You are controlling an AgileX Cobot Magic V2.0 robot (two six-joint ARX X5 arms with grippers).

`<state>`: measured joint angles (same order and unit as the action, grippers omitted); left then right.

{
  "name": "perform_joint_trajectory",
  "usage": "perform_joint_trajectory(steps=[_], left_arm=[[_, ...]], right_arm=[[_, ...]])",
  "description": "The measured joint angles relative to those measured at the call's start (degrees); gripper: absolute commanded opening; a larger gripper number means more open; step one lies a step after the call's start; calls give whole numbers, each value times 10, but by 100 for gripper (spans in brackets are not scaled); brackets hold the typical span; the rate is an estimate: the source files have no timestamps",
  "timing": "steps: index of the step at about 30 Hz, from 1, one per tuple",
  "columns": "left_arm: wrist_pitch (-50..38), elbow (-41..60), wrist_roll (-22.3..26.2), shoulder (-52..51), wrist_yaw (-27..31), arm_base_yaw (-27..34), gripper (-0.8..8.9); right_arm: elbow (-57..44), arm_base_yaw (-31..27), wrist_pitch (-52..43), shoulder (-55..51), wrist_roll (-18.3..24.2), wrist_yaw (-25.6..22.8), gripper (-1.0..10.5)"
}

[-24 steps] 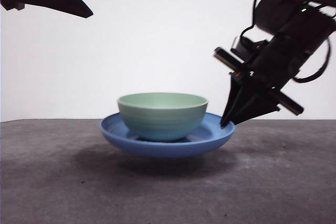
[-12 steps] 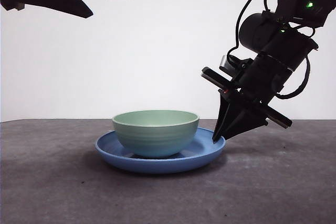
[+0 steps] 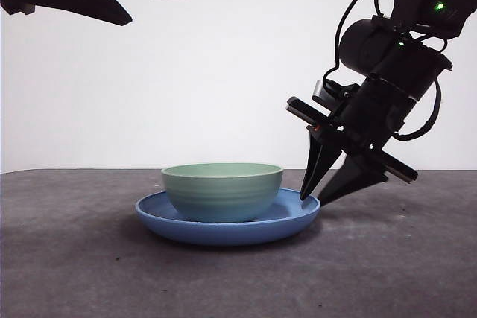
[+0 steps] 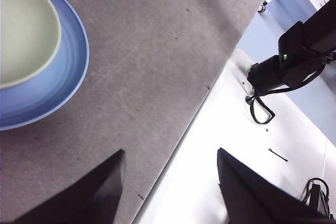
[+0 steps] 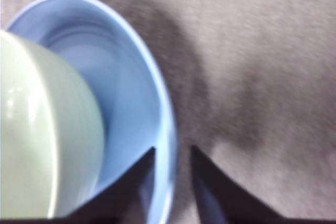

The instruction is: Place the green bowl on the blue plate

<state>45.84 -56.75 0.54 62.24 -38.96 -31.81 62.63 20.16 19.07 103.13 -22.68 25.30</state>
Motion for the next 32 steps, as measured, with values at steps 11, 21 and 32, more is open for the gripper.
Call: perform_joint_trajectory(steps=[11,21,32], left_arm=[[0,0,0,0,0,0,281],[0,0,0,0,0,0,281],[0,0,0,0,0,0,281]], right_arm=[[0,0,23,-6,-1,-25,213],[0,3,93,-139,35,-46,213],[0,57,232,-345,108,-45,213]])
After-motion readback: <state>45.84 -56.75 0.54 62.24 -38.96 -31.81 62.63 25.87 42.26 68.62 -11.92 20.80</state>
